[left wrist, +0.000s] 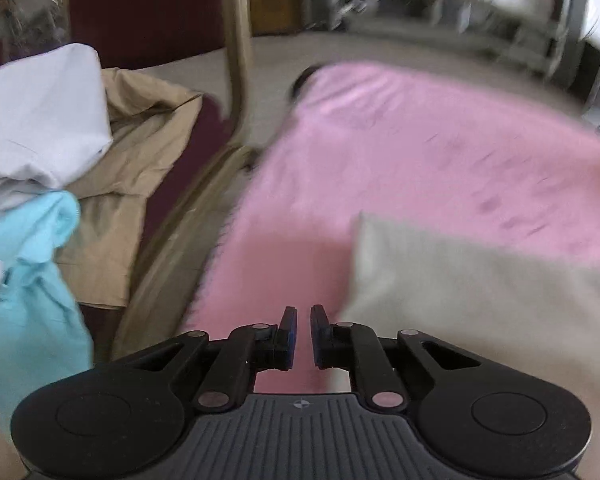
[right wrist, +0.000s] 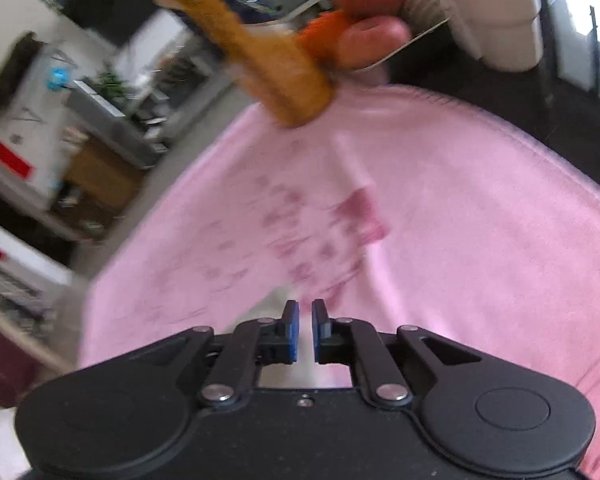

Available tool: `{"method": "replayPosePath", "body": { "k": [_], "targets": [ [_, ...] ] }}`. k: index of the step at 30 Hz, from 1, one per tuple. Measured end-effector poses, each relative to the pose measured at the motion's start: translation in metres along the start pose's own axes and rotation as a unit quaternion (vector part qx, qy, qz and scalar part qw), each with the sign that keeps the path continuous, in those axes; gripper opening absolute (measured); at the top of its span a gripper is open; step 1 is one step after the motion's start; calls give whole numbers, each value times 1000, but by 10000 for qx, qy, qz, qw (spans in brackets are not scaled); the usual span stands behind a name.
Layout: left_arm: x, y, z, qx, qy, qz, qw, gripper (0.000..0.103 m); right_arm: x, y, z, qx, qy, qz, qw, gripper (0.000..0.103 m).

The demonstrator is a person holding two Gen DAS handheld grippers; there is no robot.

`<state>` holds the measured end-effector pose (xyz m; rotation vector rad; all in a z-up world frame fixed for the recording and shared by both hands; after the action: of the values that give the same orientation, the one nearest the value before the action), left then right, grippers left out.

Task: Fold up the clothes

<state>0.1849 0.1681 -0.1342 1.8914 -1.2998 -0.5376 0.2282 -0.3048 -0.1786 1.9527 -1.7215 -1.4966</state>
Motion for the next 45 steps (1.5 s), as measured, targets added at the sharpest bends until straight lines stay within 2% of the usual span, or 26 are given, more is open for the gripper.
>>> {"method": "replayPosePath", "body": {
  "k": [3,5,7,9,10,12,15,16,17,18,19,20,21,23,25,27,28,30,31,32,34,36,37,40,42,45],
  "targets": [
    [27,19,13,-17,-284,648,9975,12,-26,19,13,-256,147,-632,9976,10],
    [44,36,24,7,-476,1033,9935,12,-46,32,26,-407,252,-1103,9927,16],
    [55,52,36,19,-612,1321,9894,13,-59,42,43,-604,11,-1522,9865,21],
    [58,56,52,-188,-540,1508,9869,14,-55,43,62,-897,-372,-1776,9793,21],
    [56,53,61,-348,-518,1471,9872,16,-51,39,70,-1064,-566,-1801,9762,21],
    [47,42,80,-687,-707,1034,9897,15,-38,27,82,-1369,-712,-1521,9763,21],
    [35,40,86,-753,-740,769,9914,15,-16,14,88,-1650,-764,-925,9790,20],
    [31,41,87,-755,-726,712,9920,15,-9,10,90,-1742,-781,-725,9789,4],
    [24,41,88,-755,-655,622,9930,15,3,12,89,-1758,-937,-597,9781,0],
    [14,41,87,-735,-517,493,9947,14,14,18,84,-1646,-1078,-489,9792,0],
    [4,41,86,-701,-360,352,9963,13,27,29,74,-1347,-1132,-222,9842,0],
    [-6,41,84,-639,-203,236,9975,12,38,43,63,-963,-957,224,9905,0],
    [-13,42,81,-546,-74,168,9983,11,49,56,53,-620,-723,806,9922,11],
    [-18,48,76,-387,71,291,9988,8,58,75,37,-135,-480,1185,9917,12],
    [-8,53,78,-372,24,634,9973,9,44,75,38,-246,-724,154,9969,13],
    [6,54,85,-441,-206,810,9955,14,22,66,53,-670,-752,-637,9929,14],
    [12,52,89,-484,-363,788,9950,15,18,59,61,-903,-655,-612,9919,14],
    [15,44,96,-664,-682,451,9944,15,9,46,75,-1368,-451,-524,9882,14],
    [12,42,99,-726,-734,289,9942,19,5,40,82,-1600,-348,-479,9853,14],
    [9,42,98,-732,-691,220,9947,20,12,37,85,-1653,-303,-156,9857,2],
    [-4,48,88,-550,-492,-2,9973,14,22,43,75,-1424,-520,115,9884,4],
    [-17,55,73,-318,-262,-157,9990,12,19,58,58,-921,-381,390,9943,10],
    [-20,59,61,-191,-121,-97,9997,12,17,66,49,-667,-307,528,9959,12],
    [-16,80,27,269,103,314,9991,12,7,55,33,-552,-187,385,9976,13],
    [-6,93,4,529,52,550,9971,13,0,47,22,-482,-107,284,9984,14],
    [18,93,-21,666,-252,702,9950,13,-11,36,6,-377,12,133,9992,16]
  ]
}}
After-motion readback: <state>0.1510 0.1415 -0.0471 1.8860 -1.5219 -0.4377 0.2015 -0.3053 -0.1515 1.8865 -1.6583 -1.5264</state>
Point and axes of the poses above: each gripper's, at about its wrist camera, not at the fingertips, and y roughly against the way its jaws point, x to its right, z to its underside, the point moved 9 cm from there along -y, roughly the way its jaws point, and after that the axes turned 6 degrees about y, right-handed, at the moved point
